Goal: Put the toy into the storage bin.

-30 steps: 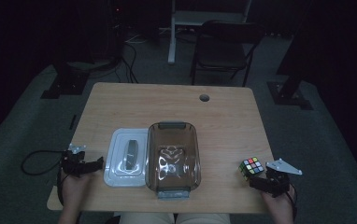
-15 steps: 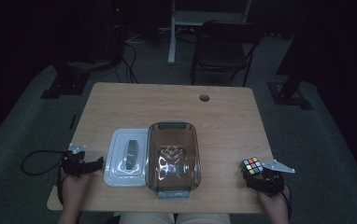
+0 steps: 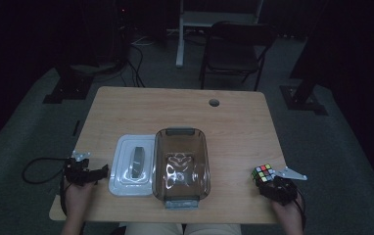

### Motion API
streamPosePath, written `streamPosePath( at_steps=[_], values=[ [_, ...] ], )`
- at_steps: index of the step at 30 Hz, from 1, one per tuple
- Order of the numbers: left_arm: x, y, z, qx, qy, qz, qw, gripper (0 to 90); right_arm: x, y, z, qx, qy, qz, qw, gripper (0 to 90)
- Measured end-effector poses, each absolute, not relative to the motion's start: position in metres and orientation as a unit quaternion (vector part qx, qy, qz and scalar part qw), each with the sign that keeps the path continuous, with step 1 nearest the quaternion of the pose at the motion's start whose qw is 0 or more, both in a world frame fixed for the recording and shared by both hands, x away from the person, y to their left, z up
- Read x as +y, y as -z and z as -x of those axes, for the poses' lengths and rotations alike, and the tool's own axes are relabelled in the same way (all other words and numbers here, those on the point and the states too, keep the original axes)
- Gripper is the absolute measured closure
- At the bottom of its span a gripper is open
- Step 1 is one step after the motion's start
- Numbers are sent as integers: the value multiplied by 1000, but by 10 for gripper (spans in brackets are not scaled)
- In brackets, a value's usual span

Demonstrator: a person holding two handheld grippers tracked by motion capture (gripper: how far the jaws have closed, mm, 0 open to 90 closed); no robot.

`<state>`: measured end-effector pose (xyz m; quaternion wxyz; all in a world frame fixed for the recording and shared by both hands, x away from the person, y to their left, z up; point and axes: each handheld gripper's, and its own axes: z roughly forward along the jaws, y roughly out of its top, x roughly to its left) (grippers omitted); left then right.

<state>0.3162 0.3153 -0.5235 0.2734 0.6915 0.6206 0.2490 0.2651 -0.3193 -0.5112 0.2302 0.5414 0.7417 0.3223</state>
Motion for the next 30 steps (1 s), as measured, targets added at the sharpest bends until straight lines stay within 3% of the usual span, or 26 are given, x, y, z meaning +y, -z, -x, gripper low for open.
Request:
streamPosePath(
  at_steps=[11,21,30],
  values=[
    [316,515,-314,603,-239,-698,304,13,-316,495,-264,747,-330,-523,244,337],
    [290,500,-323,549,-227,-732,334,13,-302,473,-269,765,-344,-487,244,337],
    [302,510,-319,569,-226,-724,318,13,-282,442,-269,782,-374,-436,244,337]
  ],
)
